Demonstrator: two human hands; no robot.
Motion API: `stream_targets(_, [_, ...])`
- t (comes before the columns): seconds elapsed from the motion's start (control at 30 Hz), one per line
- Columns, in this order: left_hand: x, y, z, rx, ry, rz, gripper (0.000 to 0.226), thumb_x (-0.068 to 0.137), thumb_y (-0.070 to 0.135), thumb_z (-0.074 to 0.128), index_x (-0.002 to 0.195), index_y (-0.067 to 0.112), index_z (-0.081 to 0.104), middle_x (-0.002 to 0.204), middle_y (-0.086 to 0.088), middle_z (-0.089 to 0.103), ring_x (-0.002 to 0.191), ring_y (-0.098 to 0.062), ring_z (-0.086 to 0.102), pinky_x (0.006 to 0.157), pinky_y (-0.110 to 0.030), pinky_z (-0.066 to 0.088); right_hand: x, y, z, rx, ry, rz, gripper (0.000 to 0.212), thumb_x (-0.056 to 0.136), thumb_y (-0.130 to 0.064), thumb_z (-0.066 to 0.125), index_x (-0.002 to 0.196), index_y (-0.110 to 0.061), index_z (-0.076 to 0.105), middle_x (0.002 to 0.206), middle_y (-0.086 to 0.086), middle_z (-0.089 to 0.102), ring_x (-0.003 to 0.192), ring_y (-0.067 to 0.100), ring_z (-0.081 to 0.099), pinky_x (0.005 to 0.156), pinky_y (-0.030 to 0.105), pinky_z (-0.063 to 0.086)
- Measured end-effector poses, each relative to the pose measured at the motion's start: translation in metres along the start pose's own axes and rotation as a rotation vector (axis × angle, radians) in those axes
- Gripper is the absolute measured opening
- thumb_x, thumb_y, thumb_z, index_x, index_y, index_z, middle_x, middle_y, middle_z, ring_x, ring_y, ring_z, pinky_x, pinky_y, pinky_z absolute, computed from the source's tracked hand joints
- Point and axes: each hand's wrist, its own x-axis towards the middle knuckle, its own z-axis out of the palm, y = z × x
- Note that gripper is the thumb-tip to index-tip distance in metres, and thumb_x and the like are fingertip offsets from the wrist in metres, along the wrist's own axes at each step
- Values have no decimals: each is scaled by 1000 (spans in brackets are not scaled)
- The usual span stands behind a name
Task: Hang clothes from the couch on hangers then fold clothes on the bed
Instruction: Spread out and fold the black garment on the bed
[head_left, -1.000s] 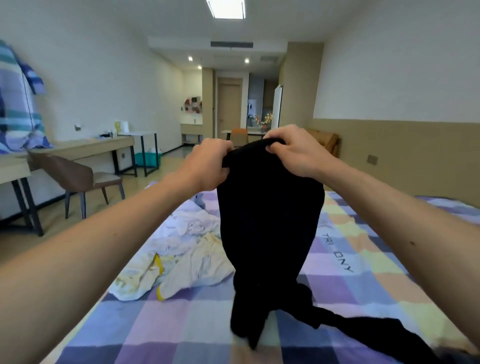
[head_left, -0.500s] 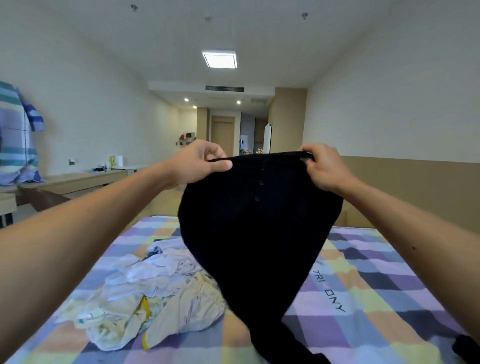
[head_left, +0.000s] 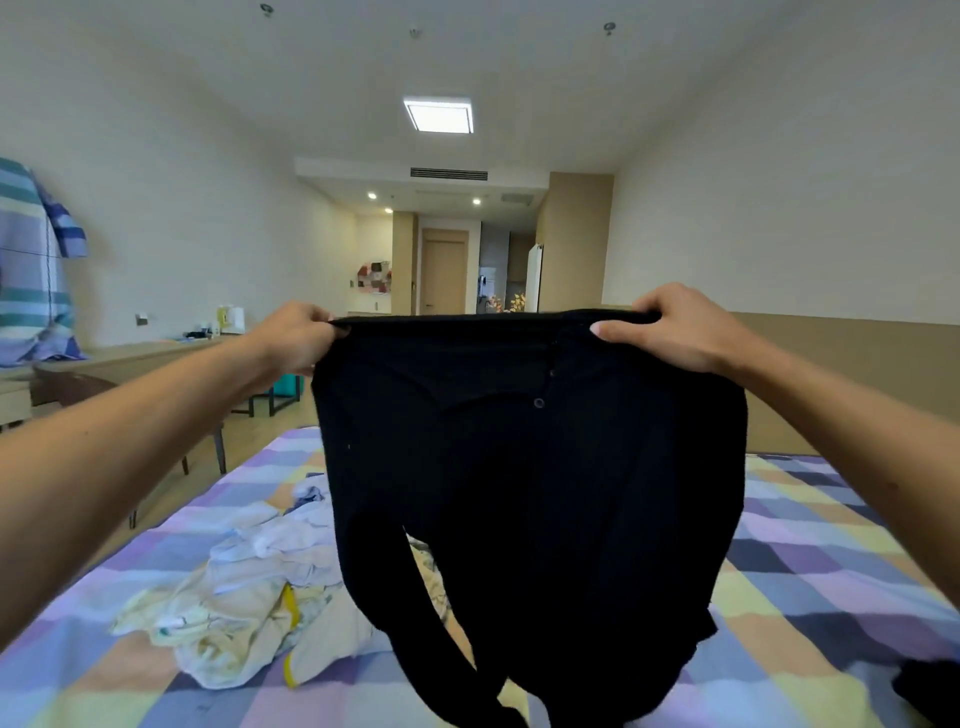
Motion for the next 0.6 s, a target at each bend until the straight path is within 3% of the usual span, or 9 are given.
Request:
stream_targets(0.07, [-6,8,13,-217,-20,-87,23,104,12,47,94,10,67,84,-9,64,72,-19,59,69,-33,53,-4,0,13,-90,-25,112,62,83,-70,65,66,-10,68,64,3,67,62,21,63,60,33,41])
stream_targets(0.13, [-10,23,25,-308,-26,-76,25,105,12,44,98,10,68,87,-8,68,80,-21,63,73,-33,52,-4,1,29,-92,-69,166,57,90,-61,63,71,-8,66,65,6,64,62,24,60,59,33,37])
stream_targets(0.23, [-11,42,31,-307,26,41,27,103,18,47,97,7,71,90,-13,71,84,-24,66,73,-33,49,-5,5,51,343,-147,286,37,102,-35,56,89,-4,71,78,8,69,69,21,62,63,30,42])
stream_targets(0.3, [-10,44,24,-86,96,219,29,99,25,52,89,6,72,84,-17,70,77,-25,63,68,-33,44,-8,15,60,506,-109,342,28,105,-24,52,89,-8,69,77,6,66,69,19,60,61,28,42])
stream_targets(0.33, [-10,40,17,43,135,307,28,97,25,55,81,8,70,76,-14,67,74,-26,60,65,-34,41,-8,24,64,492,-66,335,27,106,-21,50,87,-9,67,73,4,62,67,19,57,60,29,39])
stream_targets(0.4, [-10,28,1,284,189,430,29,94,18,61,65,16,57,62,-1,56,66,-24,52,63,-34,35,-7,48,66,229,52,257,26,101,-10,51,80,-11,66,70,5,59,67,25,54,58,32,35])
stream_targets(0.47, [-9,11,-16,503,209,425,33,91,9,61,63,23,49,61,5,50,67,-27,51,67,-34,35,-13,72,65,-45,115,255,26,89,1,51,73,-18,61,78,9,62,77,34,57,65,37,43])
stream_targets(0.53, [-6,-14,-30,513,185,332,30,93,10,60,66,19,56,62,-1,54,74,-34,56,67,-36,38,-25,92,66,-102,95,327,30,82,6,50,68,-21,56,81,12,64,81,34,57,70,38,47])
stream_targets(0.6, [-7,-41,-34,271,55,162,26,100,22,60,80,8,70,73,-8,67,84,-37,65,72,-36,46,-36,105,68,103,-19,433,31,89,7,47,73,-14,63,77,15,61,77,30,55,67,34,45])
